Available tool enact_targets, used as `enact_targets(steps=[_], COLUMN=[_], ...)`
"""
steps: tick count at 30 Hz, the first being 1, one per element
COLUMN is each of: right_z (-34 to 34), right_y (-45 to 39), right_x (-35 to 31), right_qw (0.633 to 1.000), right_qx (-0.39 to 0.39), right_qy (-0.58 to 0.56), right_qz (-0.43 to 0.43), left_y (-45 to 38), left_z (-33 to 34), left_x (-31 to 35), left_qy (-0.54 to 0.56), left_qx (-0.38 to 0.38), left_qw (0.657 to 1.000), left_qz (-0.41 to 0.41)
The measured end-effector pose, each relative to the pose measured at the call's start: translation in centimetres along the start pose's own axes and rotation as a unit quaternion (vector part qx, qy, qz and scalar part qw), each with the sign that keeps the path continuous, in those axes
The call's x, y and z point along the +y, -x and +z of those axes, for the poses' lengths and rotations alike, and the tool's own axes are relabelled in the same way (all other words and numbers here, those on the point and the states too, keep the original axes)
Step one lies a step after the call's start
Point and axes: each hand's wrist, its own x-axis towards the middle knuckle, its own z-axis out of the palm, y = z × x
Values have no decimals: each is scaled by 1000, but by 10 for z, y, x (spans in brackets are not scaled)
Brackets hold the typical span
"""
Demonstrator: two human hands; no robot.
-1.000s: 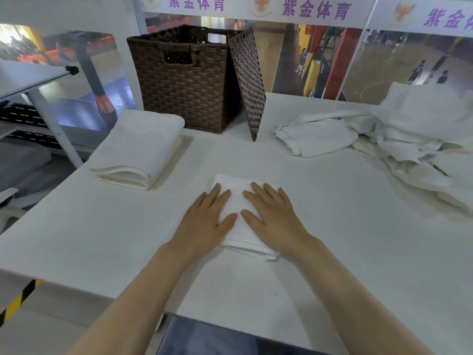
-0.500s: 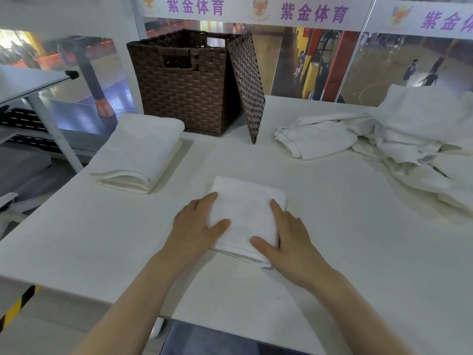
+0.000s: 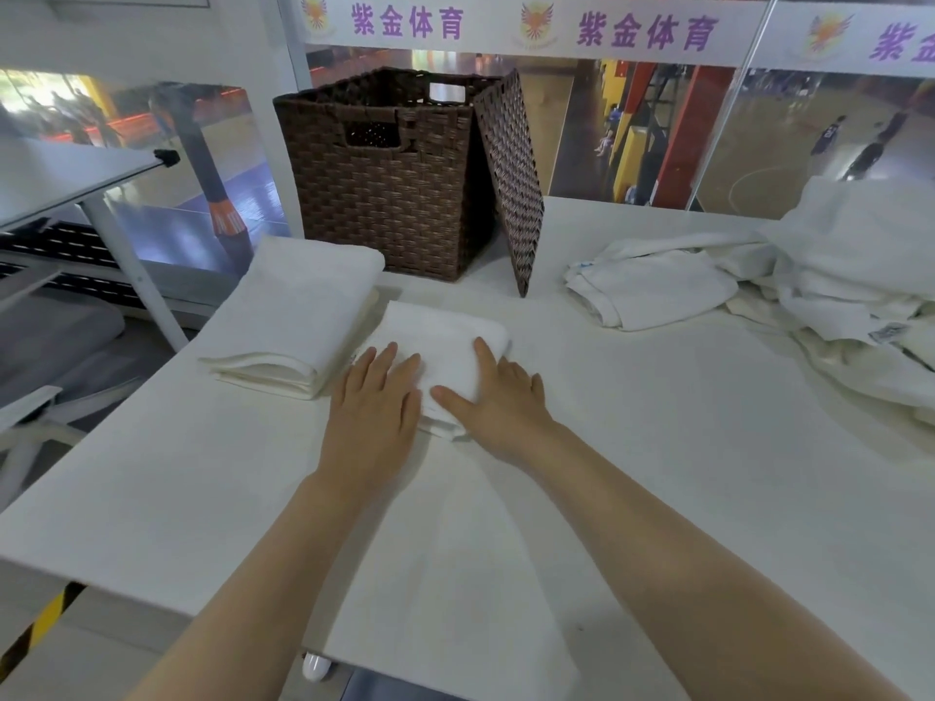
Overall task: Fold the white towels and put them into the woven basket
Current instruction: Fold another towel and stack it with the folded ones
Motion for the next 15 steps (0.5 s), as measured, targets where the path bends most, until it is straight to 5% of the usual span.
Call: enact_targets(steps=[6,10,15], right_z=[-7,-17,-44], right_y=[-8,-7,-29], right_x=[13,51,117], right_qw=[996,979,962], right_qx=[-4,97,271], right_qy=[-71,-178,-1], right_qz=[-49,-32,23], left_y=[-1,-5,-4], left_z=[8,3,-4], left_x=[-9,-4,31], left_qy=[11,13,61], left_qx=[-43,-61,-23], left_qw=[999,997,998], left_qz=[-25,-38,18])
